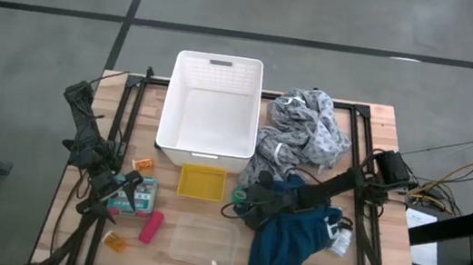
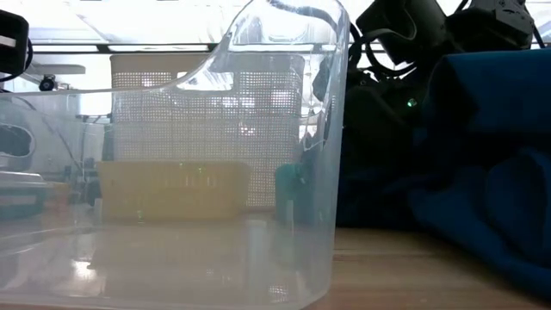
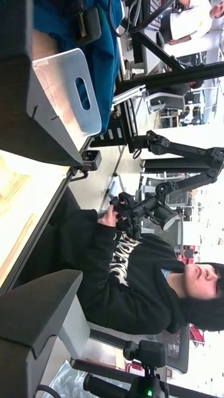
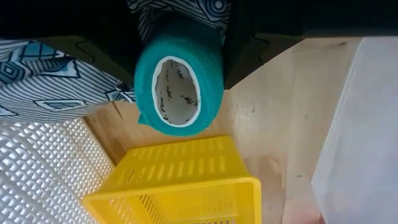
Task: Pick & Place Medicine items
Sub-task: Put the blue bandage into the yellow bin
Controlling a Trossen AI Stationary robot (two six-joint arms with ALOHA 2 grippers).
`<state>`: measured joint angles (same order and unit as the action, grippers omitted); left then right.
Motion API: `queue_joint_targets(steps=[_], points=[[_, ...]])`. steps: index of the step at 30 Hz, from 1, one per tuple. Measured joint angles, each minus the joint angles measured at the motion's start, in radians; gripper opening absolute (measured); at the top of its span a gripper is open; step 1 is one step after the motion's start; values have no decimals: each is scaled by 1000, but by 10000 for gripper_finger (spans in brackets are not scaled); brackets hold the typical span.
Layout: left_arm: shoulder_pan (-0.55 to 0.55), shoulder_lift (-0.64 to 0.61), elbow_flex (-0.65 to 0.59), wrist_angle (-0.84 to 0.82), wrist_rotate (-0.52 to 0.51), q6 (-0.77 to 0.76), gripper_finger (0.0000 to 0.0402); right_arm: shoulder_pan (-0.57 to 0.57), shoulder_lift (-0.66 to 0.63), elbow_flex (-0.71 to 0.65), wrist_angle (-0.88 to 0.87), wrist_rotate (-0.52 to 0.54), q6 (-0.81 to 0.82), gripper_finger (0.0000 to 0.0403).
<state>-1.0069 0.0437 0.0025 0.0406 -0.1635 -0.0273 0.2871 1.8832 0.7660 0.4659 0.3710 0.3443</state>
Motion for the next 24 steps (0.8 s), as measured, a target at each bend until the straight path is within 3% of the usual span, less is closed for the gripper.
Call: queue_joint_targets(steps=[15, 24], points=[[0, 0, 0, 0, 0, 0, 292, 0, 3, -2, 32, 19, 41, 293], [0, 0, 0, 0, 0, 0, 292, 3, -6, -1, 39, 22, -4, 295]])
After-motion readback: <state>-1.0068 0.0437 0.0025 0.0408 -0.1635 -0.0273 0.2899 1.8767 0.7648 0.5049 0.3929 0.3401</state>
